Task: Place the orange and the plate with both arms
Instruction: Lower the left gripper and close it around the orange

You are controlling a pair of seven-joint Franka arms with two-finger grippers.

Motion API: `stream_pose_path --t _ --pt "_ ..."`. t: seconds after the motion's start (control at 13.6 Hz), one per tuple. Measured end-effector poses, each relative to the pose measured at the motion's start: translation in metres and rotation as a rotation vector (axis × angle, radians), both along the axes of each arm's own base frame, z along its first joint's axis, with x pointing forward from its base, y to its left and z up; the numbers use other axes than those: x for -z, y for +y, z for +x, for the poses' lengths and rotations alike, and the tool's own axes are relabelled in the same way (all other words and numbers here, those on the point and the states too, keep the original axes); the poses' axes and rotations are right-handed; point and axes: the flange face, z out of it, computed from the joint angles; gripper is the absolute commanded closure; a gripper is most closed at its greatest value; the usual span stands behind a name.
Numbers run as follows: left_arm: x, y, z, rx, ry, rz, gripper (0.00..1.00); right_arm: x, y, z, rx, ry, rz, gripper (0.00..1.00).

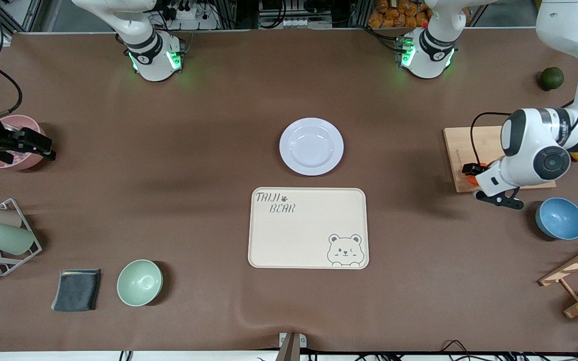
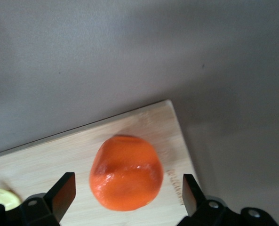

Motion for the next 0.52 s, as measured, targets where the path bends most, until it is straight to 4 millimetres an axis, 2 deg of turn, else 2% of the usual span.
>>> stream_pose_path --t 0.52 --pt "0.023 -0.004 -0.021 0.095 -0.001 0.034 0.0 0.0 0.003 0.0 -0.004 0.002 0.0 0.0"
